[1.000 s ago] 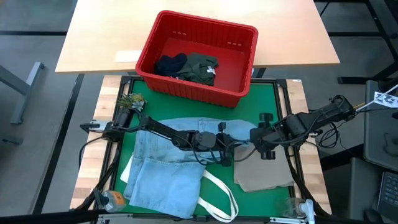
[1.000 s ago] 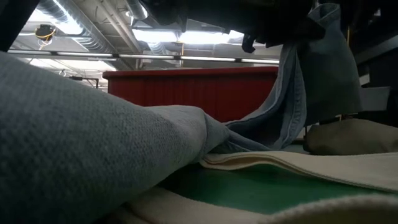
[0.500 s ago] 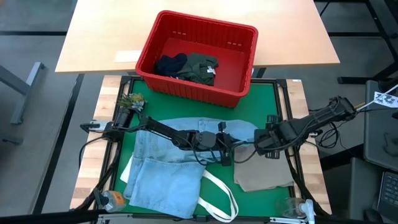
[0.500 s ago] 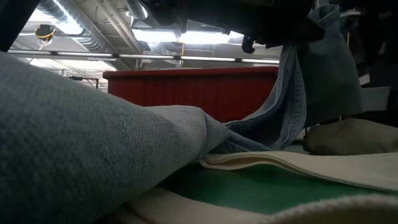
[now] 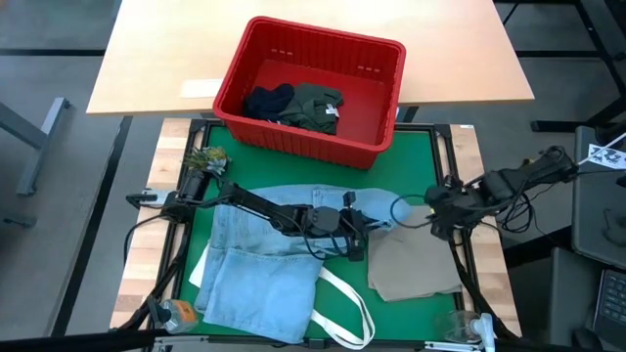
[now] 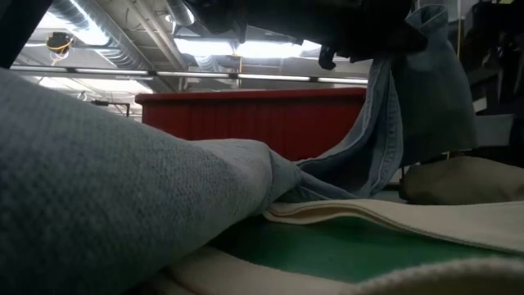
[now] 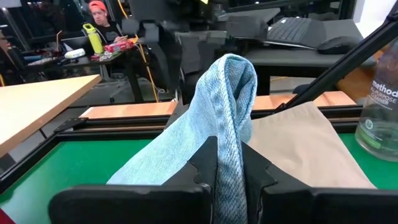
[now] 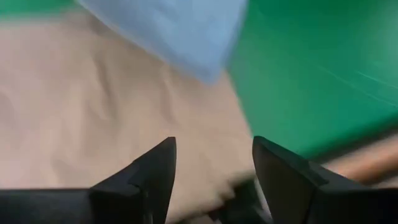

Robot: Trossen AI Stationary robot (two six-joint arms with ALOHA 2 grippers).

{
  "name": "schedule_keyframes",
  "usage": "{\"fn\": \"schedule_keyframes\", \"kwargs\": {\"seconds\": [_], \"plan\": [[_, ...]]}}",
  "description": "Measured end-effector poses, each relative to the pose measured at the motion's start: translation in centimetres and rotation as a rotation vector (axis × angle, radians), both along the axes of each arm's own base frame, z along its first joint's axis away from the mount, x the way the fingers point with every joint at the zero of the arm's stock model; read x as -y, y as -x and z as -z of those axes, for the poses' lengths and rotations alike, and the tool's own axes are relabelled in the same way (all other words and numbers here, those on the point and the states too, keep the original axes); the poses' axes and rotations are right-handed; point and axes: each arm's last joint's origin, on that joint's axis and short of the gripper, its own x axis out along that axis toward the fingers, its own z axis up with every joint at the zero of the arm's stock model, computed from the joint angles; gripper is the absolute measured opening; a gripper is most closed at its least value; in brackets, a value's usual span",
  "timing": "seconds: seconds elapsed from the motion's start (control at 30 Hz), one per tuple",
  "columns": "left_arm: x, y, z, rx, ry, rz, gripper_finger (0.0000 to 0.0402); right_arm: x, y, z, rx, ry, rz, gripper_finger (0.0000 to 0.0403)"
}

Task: Fold Laundry from Bin
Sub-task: Fold the light blue pants

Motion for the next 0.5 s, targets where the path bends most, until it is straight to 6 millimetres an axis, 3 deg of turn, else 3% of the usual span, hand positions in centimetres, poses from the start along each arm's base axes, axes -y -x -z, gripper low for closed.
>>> {"fn": "schedule_keyframes", "kwargs": {"seconds": [0.1, 0.2, 0.5], "plan": [[0.0, 0.0, 0.0, -0.001, 0.0, 0.0, 0.0029, 0.2, 0.5, 1.0, 0.152, -0.088, 0.011, 0.0213], [0.0, 0.0, 0.0, -0.001, 0.0, 0.0, 0.0029, 0.4, 0.6, 2.0, 0.236, -0.062, 0.019, 0.0213], [0.0, 0.0, 0.0, 0.006, 0.047, -0.008, 0.0028, 0.0, -0.7, 4.3, 0.21, 0.076, -0.149, 0.0213]]}}
